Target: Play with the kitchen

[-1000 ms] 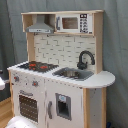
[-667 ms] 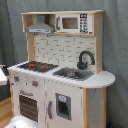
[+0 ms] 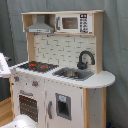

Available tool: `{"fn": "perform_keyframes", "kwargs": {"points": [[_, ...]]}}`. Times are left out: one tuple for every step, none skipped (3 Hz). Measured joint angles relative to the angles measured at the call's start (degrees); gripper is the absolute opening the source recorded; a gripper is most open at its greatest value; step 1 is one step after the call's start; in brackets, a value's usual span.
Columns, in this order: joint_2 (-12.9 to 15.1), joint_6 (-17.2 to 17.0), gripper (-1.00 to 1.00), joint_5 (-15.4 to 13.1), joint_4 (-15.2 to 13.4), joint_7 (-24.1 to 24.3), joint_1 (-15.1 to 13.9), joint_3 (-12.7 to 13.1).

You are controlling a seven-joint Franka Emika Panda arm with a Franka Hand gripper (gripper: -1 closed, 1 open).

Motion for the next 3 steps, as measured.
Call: {"fn": "perform_keyframes", "kwargs": {"points": [[0.57, -2.62, 1.0, 0.79, 3.69, 0.0, -3.94, -1.24], [1.41, -5.82, 1.0, 1.77, 6.8, 0.0, -7.39, -2.49], [2.67, -9.45, 1.0, 3.43, 9.12, 0.0, -10.67, -4.39]]}}
